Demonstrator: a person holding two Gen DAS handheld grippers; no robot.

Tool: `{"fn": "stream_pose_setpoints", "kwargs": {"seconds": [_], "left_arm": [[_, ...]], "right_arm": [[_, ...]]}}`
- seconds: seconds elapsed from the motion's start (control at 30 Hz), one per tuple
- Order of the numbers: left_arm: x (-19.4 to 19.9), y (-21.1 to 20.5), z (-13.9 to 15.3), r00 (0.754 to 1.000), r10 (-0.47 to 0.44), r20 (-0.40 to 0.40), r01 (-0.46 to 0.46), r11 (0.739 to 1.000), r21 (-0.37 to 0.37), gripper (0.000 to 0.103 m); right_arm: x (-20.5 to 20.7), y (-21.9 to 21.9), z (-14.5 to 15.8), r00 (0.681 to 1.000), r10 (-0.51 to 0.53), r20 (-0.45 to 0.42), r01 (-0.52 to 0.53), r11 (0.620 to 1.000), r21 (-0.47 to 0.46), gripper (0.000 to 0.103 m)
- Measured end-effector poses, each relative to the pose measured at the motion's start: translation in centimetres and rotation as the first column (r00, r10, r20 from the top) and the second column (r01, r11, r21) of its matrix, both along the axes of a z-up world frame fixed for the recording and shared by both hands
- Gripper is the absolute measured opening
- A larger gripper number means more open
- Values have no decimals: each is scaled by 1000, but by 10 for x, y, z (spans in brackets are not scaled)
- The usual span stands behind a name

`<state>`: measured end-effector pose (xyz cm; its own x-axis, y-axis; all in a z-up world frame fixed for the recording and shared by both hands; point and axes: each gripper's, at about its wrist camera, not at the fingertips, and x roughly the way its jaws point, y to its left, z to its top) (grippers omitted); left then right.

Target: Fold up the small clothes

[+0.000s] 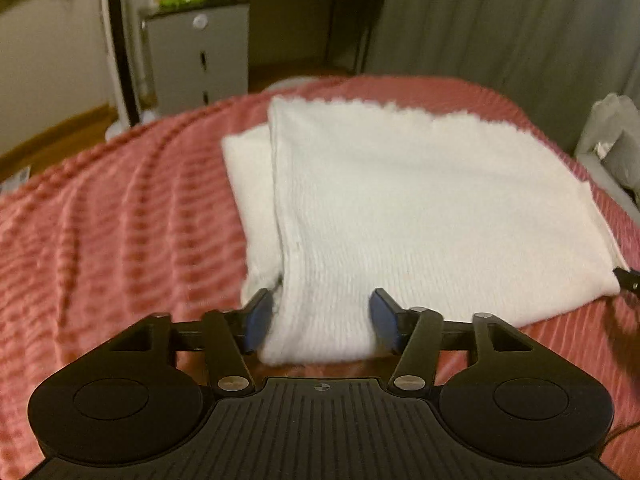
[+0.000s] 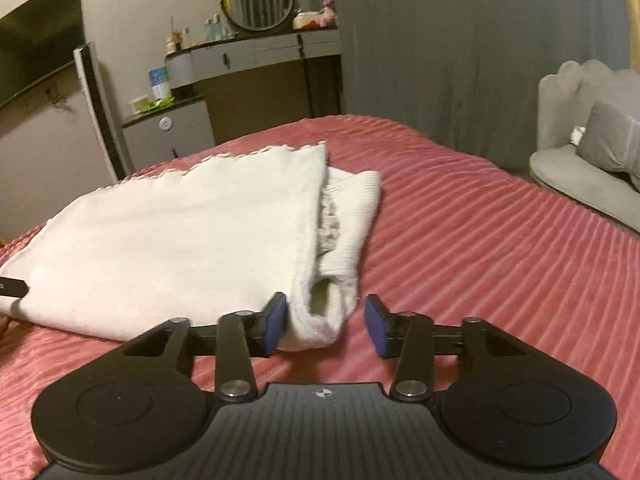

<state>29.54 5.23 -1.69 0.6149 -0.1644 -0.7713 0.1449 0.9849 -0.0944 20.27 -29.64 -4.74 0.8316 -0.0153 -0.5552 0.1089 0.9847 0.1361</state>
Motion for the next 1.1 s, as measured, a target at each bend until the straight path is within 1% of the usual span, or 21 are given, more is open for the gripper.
{"fn": "stream_pose_setpoints", "kwargs": {"seconds": [0.07, 0.1, 0.13, 0.17, 0.23, 0.3, 0.47, 0.53, 0.67, 0.77, 0.83, 0.87, 0.9, 0.93, 0.97, 1.0, 1.03, 1.1], "left_arm": [[-4, -4, -1, 1000, -1, -14, 1, 1000, 21, 50], [-4, -7, -1, 1000, -1, -18, 1, 1000, 29, 45], [-1, -8, -3, 1000, 2, -21, -1, 999, 38, 43], [-2, -9, -3, 1000, 6, -25, -5, 999, 47, 38], [-1, -10, -1, 1000, 11, -26, -9, 998, 64, 28], [-2, -9, 2, 1000, 9, -20, -8, 998, 70, 21], [-3, -3, 5, 1000, 9, -14, -8, 997, 76, 15], [-4, -3, 4, 1000, 6, -12, -5, 996, 85, 14], [-4, -3, 9, 1000, 2, -1, -2, 996, 89, 11], [-4, 3, 13, 1000, 17, 9, -18, 998, 63, 11], [-2, 8, 7, 999, 40, -5, -39, 997, 69, 13], [-1, 11, 3, 998, 54, -28, -52, 996, 69, 16], [-2, 16, 0, 997, 63, -43, -61, 997, 51, 19], [-5, 19, 0, 997, 68, -43, -66, 997, 38, 21], [-8, 21, 2, 997, 66, -39, -65, 997, 37, 27], [-11, 23, 3, 997, 70, -33, -68, 997, 46, 38], [-16, 26, 4, 996, 81, -27, -79, 996, 49, 40], [-24, 33, 5, 995, 87, -38, -86, 996, 12, 41]], "right_arm": [[8, 6, 3, 999, 30, -23, -31, 1000, -2, 25], [13, 9, 3, 998, 38, -50, -39, 999, -15, 22], [18, 14, 2, 997, 38, -72, -41, 999, -33, 14], [20, 16, 2, 995, 43, -93, -48, 998, -50, 13], [22, 20, 6, 993, 40, -109, -48, 996, -80, 11], [21, 20, 12, 995, 30, -96, -40, 994, -105, 10], [13, 16, 17, 996, 10, -83, -22, 989, -144, 10], [13, 13, 17, 997, 4, -83, -15, 991, -135, 10], [12, 13, 17, 997, -3, -74, -8, 990, -144, 10], [11, 12, 17, 998, -7, -65, -3, 988, -156, 10], [12, 11, 13, 997, -27, -73, 14, 985, -174, 10], [14, 9, 8, 995, -42, -89, 24, 982, -188, 10], [17, 7, 3, 992, -46, -114, 23, 981, -192, 10], [17, 6, 1, 991, -48, -123, 24, 982, -188, 14], [15, 5, 3, 992, -64, -110, 43, 982, -185, 22], [12, 6, 7, 992, -72, -104, 52, 982, -182, 24], [8, 7, 10, 992, -75, -97, 56, 982, -182, 25], [0, 11, 15, 993, -82, -82, 65, 978, -197, 25]]}}
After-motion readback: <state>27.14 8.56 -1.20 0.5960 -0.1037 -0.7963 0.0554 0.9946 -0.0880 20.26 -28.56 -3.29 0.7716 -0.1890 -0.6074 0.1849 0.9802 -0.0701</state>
